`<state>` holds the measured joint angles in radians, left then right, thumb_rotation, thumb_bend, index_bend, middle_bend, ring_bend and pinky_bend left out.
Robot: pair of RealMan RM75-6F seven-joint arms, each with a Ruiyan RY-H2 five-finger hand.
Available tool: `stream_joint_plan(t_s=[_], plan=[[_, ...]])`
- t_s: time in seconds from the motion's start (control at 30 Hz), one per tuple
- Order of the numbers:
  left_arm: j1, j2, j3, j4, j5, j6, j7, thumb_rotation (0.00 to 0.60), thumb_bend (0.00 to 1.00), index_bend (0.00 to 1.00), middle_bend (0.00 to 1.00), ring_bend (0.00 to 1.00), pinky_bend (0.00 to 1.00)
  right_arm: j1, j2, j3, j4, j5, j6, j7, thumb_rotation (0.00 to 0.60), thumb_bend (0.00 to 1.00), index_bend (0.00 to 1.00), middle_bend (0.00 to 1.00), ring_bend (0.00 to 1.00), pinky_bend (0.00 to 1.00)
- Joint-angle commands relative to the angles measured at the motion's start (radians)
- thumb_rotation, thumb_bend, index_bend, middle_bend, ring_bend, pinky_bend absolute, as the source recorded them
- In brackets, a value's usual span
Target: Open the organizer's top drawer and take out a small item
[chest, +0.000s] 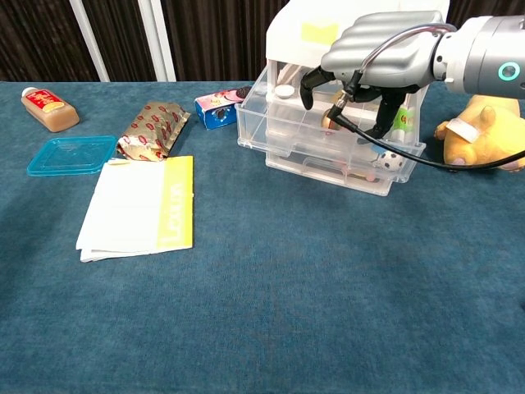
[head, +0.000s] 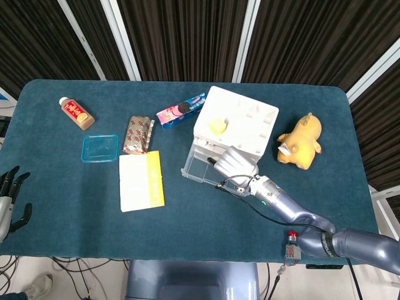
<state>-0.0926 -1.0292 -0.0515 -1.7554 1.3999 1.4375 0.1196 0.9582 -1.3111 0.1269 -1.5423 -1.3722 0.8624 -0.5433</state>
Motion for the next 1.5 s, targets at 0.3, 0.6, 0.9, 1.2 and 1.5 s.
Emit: stream_joint_plan(t_s=[0.3,0.6,0.9,1.2,1.5], plan=[[-0.002,0.005,0.003,-0.005,-0.005,-0.010,0.002,0.600,0.47,0.10,0.00,0.00,0.00,0.009,-0.005,0.008,0.001,0.039,-0.001,-0.112,0.600,0.30,0.36,1.00,1.00,1.00],[-0.003,0.008,0.004,-0.007,-0.007,-0.015,0.002,0.600,0.47,0.10,0.00,0.00,0.00,0.019,0.006,0.015,-0.026,0.102,-0.013,-0.180,0.600,0.37,0.37,1.00,1.00,1.00],[-0.004,0.010,0.005,-0.010,-0.010,-0.018,0.006,0.600,0.47,0.10,0.00,0.00,0.00,0.022,0.004,0.011,-0.035,0.116,-0.006,-0.197,0.600,0.31,0.41,1.00,1.00,1.00],[-0.005,0.010,0.006,-0.011,-0.012,-0.020,0.007,0.600,0.47,0.10,0.00,0.00,0.00,0.025,-0.004,0.004,-0.038,0.124,-0.001,-0.207,0.600,0.29,0.43,1.00,1.00,1.00],[-0.005,0.011,0.006,-0.012,-0.014,-0.023,0.008,0.600,0.47,0.10,0.00,0.00,0.00,0.033,-0.020,0.005,-0.033,0.126,0.003,-0.213,0.600,0.29,0.43,1.00,1.00,1.00]])
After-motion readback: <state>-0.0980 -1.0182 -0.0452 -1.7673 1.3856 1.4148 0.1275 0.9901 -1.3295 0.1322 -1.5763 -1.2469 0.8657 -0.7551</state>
